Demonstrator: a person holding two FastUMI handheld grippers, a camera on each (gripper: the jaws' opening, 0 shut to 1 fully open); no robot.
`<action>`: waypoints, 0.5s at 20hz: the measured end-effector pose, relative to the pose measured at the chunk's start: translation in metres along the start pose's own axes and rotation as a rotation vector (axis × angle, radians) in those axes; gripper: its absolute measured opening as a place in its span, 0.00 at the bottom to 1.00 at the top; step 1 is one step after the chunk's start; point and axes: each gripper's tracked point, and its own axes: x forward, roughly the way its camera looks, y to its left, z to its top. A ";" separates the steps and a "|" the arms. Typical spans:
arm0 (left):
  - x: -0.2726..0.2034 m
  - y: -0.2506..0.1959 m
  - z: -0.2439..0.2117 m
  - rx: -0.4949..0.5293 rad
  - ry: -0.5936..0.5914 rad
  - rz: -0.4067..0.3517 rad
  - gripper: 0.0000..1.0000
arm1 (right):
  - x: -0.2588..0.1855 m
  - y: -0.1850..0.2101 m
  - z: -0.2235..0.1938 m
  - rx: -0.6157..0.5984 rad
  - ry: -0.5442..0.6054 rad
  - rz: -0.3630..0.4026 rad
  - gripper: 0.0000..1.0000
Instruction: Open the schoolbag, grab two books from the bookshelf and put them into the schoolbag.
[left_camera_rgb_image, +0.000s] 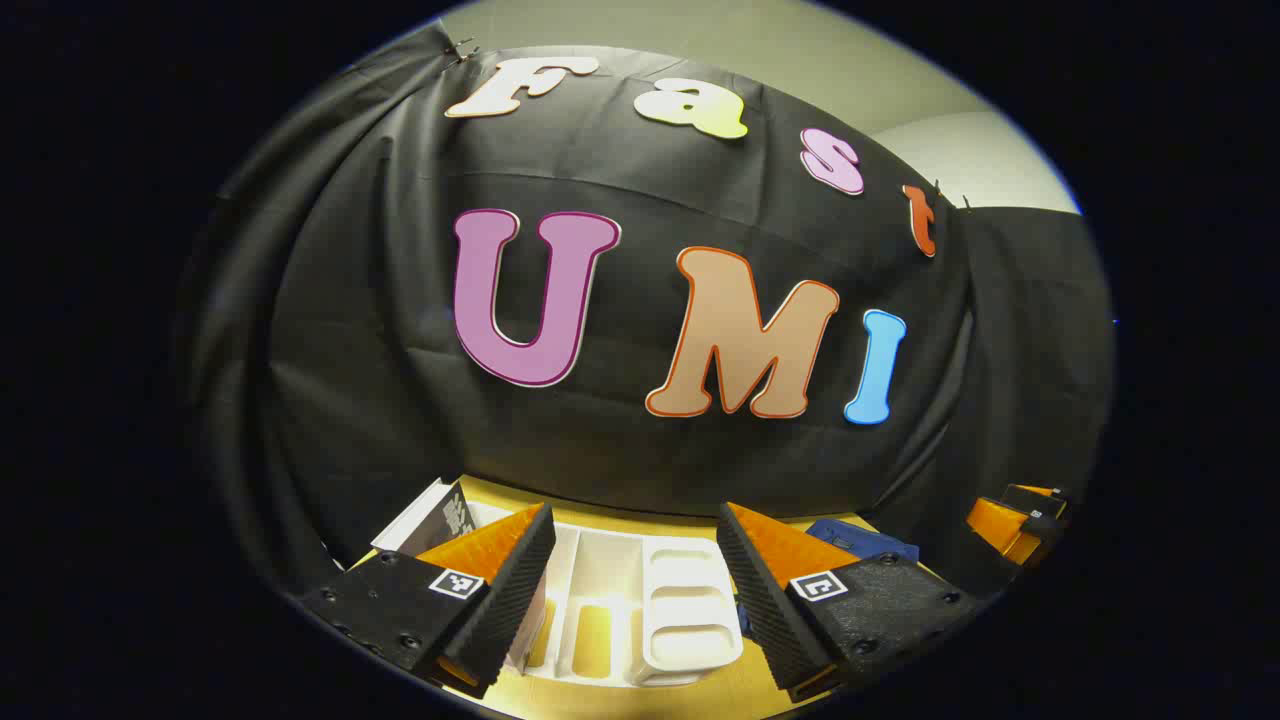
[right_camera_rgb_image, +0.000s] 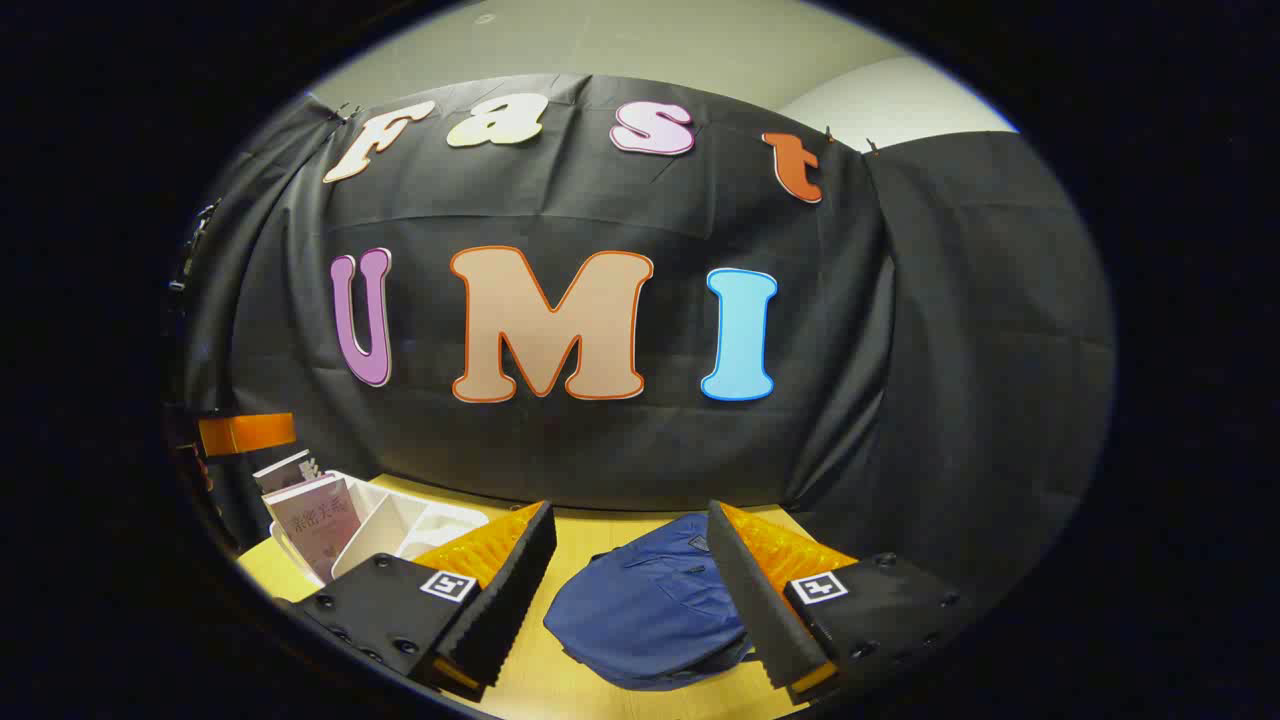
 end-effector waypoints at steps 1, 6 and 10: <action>0.000 -0.002 0.000 0.002 0.002 -0.001 0.94 | -0.001 -0.001 0.000 0.004 0.000 0.001 0.98; -0.003 -0.001 -0.004 0.004 0.014 -0.001 0.94 | 0.000 -0.002 -0.003 0.007 0.011 0.004 1.00; -0.005 0.005 -0.004 0.007 0.015 0.009 0.94 | -0.001 -0.003 -0.006 -0.017 0.015 -0.001 0.98</action>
